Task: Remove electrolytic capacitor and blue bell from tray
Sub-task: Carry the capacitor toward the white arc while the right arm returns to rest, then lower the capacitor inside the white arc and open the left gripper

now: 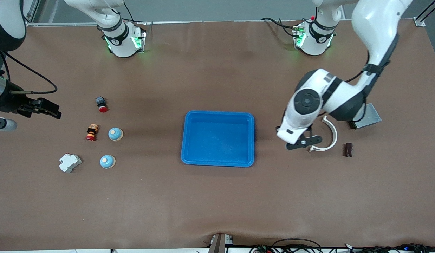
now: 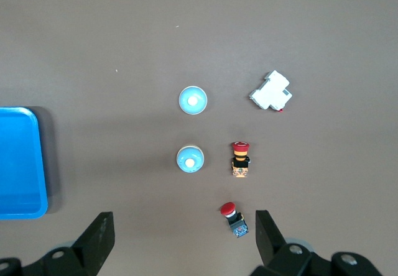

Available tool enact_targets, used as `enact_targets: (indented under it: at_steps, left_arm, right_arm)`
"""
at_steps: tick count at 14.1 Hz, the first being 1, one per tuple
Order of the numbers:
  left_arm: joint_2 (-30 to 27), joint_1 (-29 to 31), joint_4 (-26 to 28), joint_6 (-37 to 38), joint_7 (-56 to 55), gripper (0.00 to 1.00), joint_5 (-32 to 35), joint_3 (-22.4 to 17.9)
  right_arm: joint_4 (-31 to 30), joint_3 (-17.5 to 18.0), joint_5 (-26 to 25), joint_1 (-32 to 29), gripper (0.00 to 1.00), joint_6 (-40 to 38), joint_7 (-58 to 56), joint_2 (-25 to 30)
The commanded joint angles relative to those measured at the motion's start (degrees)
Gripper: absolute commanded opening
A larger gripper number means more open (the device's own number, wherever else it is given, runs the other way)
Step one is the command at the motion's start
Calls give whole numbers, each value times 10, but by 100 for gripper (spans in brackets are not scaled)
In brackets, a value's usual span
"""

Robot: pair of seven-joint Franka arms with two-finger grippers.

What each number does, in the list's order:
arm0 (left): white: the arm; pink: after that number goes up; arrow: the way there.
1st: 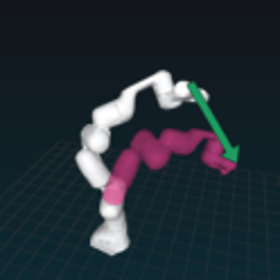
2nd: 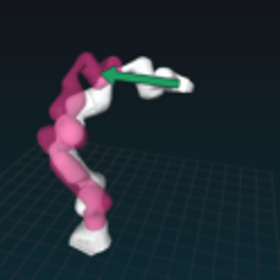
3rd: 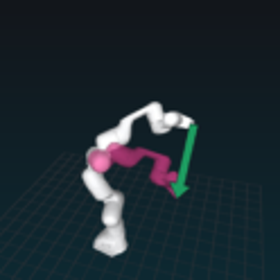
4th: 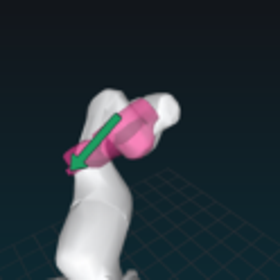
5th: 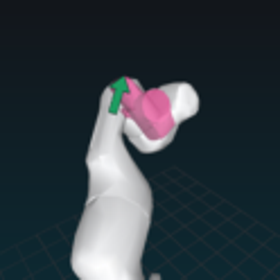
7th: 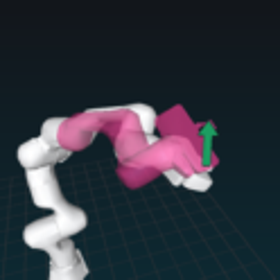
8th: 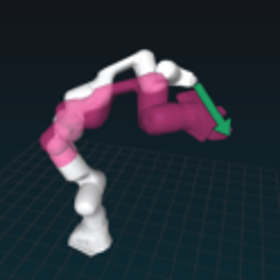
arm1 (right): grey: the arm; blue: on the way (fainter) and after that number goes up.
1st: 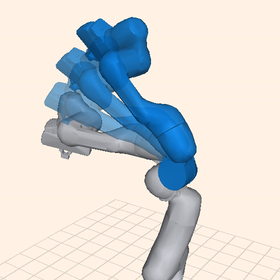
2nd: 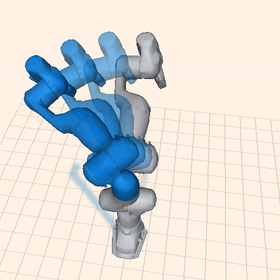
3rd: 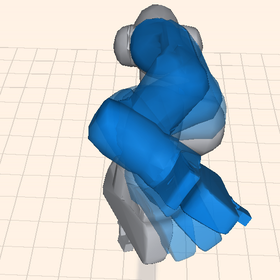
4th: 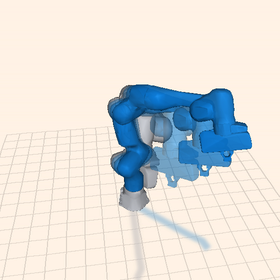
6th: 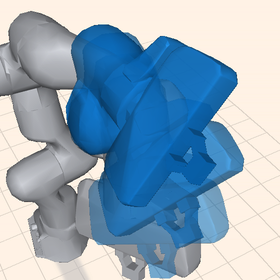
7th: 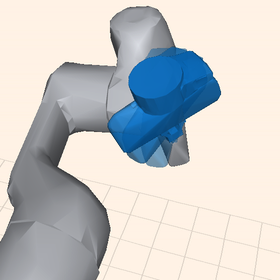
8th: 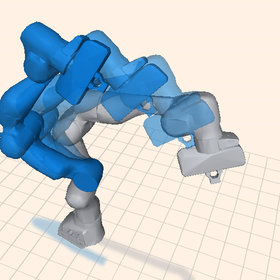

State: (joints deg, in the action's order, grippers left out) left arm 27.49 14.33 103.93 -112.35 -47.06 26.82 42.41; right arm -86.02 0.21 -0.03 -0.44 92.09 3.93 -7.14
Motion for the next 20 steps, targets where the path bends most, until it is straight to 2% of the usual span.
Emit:
enact_targets:
  at_steps: [1, 5, 11, 20]
  left_arm:
    - [-33, 64, 43, -10, 118, 0, 10, 12]
    - [-24, 130, 56, -58, 217, 0, 27, 11]
    - [-14, 163, 153, -226, 208, 0, 61, 7]
    - [12, 187, 170, -254, 207, 0, 98, 5]
  right_arm:
    - [-6, -5, 7, -5, 100, -6, 1, 21]
    - [-6, -11, 41, -16, 100, -23, 2, 23]
    - [-6, -8, 41, -18, 100, -42, 6, 32]
    - [2, -8, 41, -17, 100, -54, 7, 36]
